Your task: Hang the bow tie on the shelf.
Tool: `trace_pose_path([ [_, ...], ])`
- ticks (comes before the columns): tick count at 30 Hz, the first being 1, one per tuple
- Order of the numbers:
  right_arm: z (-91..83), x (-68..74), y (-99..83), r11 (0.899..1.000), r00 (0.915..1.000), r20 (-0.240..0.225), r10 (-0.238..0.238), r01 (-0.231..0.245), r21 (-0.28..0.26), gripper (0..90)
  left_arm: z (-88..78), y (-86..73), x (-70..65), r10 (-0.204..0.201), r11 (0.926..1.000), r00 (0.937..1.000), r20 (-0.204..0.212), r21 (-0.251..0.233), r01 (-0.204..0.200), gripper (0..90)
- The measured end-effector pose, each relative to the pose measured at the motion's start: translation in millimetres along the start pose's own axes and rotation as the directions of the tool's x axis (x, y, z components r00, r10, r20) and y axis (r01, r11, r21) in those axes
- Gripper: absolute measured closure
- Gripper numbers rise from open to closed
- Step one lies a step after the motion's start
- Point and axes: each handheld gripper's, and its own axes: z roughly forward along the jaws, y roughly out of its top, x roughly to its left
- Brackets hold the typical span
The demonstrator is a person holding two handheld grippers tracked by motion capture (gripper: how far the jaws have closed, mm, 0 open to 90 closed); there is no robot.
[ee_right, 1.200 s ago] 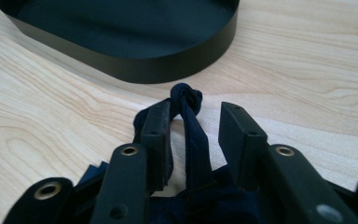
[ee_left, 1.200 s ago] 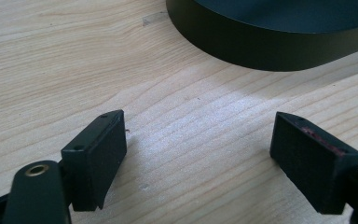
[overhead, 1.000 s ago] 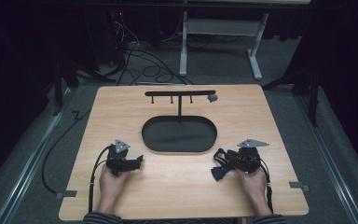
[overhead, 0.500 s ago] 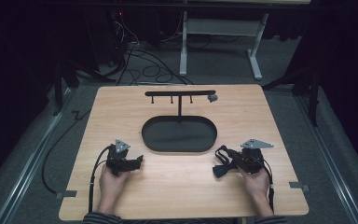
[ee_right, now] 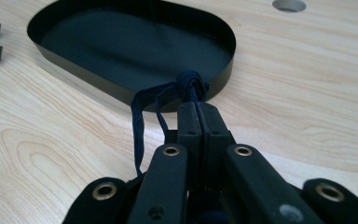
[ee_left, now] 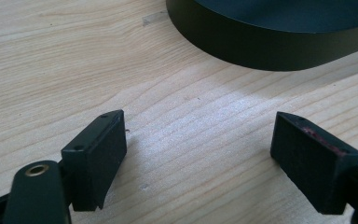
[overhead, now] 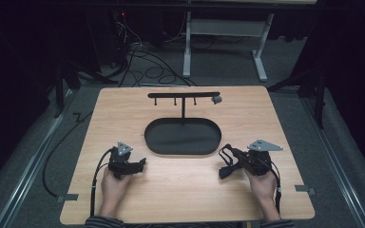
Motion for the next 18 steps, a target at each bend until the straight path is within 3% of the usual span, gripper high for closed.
trace_pose_path([
  [18,-6.1,7.8,22.7,0.997,0.9989,-0.020,-0.042,0.041,-0.059,90.0,0.0,0.0,0.0,0.000,1.0000,1.0000,0.000,0.000,0.000,18.7],
])
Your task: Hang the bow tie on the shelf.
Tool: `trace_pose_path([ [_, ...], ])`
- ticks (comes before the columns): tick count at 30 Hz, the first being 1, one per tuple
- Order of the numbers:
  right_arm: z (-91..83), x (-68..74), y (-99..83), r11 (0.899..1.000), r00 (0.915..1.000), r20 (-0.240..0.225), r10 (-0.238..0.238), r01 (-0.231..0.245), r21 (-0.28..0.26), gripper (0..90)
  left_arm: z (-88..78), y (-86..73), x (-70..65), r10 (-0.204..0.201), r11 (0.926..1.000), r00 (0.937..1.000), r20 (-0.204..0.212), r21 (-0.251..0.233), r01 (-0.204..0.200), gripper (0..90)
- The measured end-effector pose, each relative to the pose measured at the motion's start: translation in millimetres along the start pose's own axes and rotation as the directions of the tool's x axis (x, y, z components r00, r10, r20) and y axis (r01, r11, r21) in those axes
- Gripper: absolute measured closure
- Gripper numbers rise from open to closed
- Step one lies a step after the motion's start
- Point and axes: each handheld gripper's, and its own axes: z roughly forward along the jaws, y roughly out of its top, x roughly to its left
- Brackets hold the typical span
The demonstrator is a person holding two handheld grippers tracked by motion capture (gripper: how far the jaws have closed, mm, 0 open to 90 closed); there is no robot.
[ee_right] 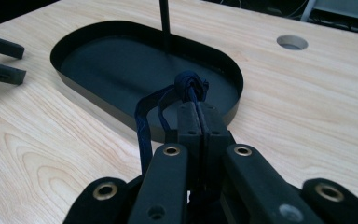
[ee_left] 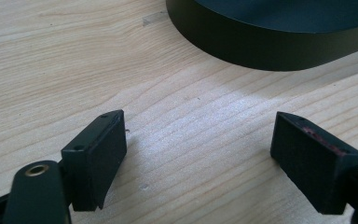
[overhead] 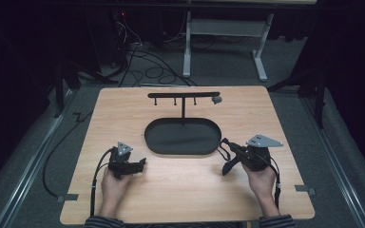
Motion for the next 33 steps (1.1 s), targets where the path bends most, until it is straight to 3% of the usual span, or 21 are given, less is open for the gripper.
trace_pose_path([
  [12,0.5,3.3,16.6,0.999,0.9996,-0.020,-0.018,0.017,-0.030,90.0,0.0,0.0,0.0,0.000,1.0000,1.0000,0.000,0.000,0.000,18.8],
  [33,11.3,0.7,43.2,0.999,0.9987,-0.039,-0.033,0.032,-0.034,90.0,0.0,0.0,-0.1,0.000,1.0000,1.0000,0.000,0.000,0.000,18.7],
])
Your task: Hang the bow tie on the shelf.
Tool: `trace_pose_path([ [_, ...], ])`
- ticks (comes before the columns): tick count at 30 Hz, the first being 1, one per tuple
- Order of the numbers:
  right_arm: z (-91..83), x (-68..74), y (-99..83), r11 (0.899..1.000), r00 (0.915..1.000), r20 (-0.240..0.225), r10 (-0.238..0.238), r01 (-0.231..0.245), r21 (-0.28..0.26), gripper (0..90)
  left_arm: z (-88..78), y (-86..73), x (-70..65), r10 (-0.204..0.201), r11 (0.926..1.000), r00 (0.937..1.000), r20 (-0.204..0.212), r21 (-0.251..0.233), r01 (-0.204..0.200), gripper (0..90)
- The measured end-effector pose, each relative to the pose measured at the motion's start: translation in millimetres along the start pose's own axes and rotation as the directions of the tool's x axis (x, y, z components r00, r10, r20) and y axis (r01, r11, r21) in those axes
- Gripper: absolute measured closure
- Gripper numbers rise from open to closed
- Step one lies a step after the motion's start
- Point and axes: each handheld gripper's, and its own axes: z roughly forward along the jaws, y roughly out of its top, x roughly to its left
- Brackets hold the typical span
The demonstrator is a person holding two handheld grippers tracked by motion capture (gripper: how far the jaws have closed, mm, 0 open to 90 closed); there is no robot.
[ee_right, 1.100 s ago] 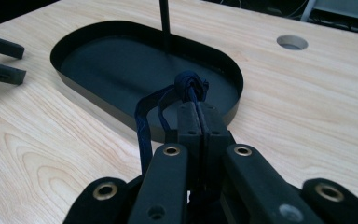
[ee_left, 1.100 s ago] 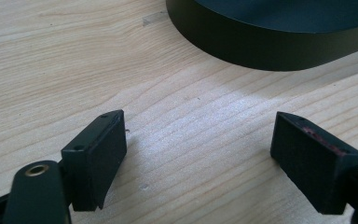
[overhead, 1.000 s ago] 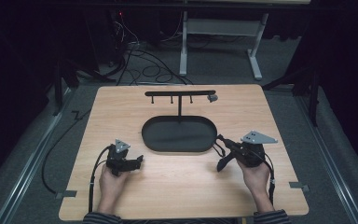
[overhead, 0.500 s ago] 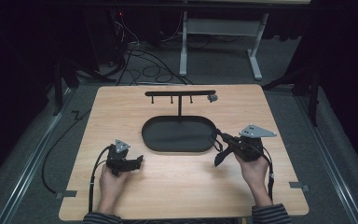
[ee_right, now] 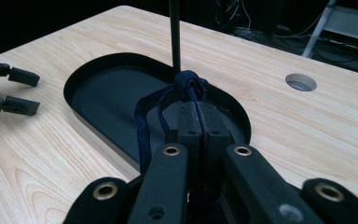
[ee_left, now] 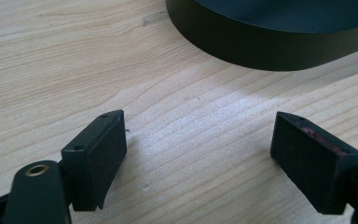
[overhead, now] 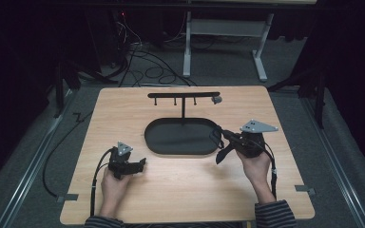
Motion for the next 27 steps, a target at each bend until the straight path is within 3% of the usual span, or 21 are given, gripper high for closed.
trace_pose_path([
  [27,8.9,-8.7,26.7,1.000,1.0000,-0.004,0.000,0.000,-0.023,90.0,0.1,0.0,-0.1,-0.001,1.0000,1.0000,0.000,-0.001,0.001,18.7],
])
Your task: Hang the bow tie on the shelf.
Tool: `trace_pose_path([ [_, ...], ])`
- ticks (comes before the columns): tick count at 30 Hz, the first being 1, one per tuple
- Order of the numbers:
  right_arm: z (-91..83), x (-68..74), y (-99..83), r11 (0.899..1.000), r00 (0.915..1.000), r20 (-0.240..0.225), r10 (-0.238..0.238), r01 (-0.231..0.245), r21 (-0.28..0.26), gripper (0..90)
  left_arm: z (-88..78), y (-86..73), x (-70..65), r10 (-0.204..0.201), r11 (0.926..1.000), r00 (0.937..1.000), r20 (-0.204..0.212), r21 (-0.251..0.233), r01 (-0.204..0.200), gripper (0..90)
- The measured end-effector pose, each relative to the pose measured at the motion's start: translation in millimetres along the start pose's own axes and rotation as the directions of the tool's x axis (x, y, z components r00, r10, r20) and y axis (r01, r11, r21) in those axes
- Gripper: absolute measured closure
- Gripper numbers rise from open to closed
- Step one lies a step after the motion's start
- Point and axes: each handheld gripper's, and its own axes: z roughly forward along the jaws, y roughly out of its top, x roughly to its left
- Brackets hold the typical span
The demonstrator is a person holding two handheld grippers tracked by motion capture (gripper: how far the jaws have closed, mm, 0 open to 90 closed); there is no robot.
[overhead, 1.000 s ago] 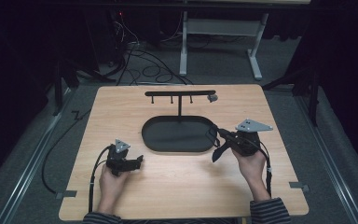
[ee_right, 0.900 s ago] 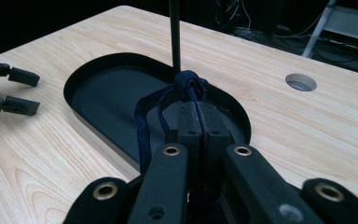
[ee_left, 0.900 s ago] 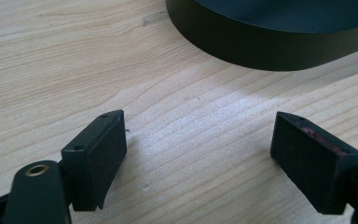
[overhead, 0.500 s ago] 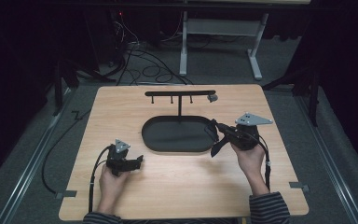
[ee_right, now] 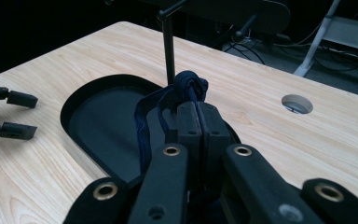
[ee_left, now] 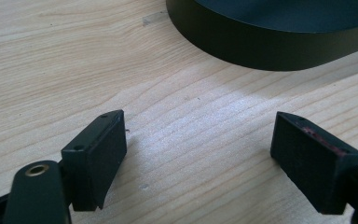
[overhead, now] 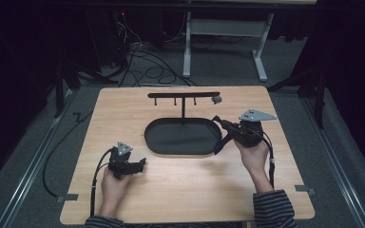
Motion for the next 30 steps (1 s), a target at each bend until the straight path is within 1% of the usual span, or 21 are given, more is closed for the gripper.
trace_pose_path([
  [5,5.7,-1.5,2.7,1.000,1.0000,0.004,0.005,-0.005,0.006,90.0,0.0,0.0,0.0,-0.001,1.0000,1.0000,0.000,0.000,0.001,18.7],
  [8,6.3,-1.8,4.9,1.000,1.0000,0.006,-0.002,0.002,0.006,90.0,0.0,0.0,0.0,0.000,1.0000,1.0000,0.000,0.000,0.000,18.7],
  [13,6.6,-4.0,12.4,1.000,0.9999,0.011,-0.007,0.008,-0.004,90.0,0.0,0.0,0.0,-0.001,1.0000,1.0000,0.000,0.000,0.001,18.7],
  [14,6.6,-4.1,14.0,1.000,0.9999,0.014,-0.002,0.002,-0.004,90.0,0.0,0.0,0.0,-0.001,1.0000,1.0000,0.000,0.000,0.001,18.7],
  [15,6.7,-4.9,17.5,1.000,0.9998,0.018,-0.008,0.008,-0.008,90.0,0.0,0.0,0.0,-0.001,1.0000,1.0000,0.000,0.000,0.001,18.7],
  [21,7.3,-5.9,24.1,1.000,0.9997,0.022,-0.005,0.005,-0.016,90.0,0.0,0.0,0.0,0.000,1.0000,1.0000,0.000,0.000,0.000,18.7],
  [23,8.7,-6.9,27.5,1.000,0.9996,0.026,-0.012,0.012,-0.021,90.0,0.0,0.0,0.0,0.000,1.0000,1.0000,0.000,0.000,0.000,18.7],
  [30,11.1,-9.8,34.3,0.999,0.9995,0.033,-0.003,0.004,-0.034,90.0,0.1,-0.1,0.0,-0.001,1.0000,1.0000,0.000,-0.002,0.001,18.7],
])
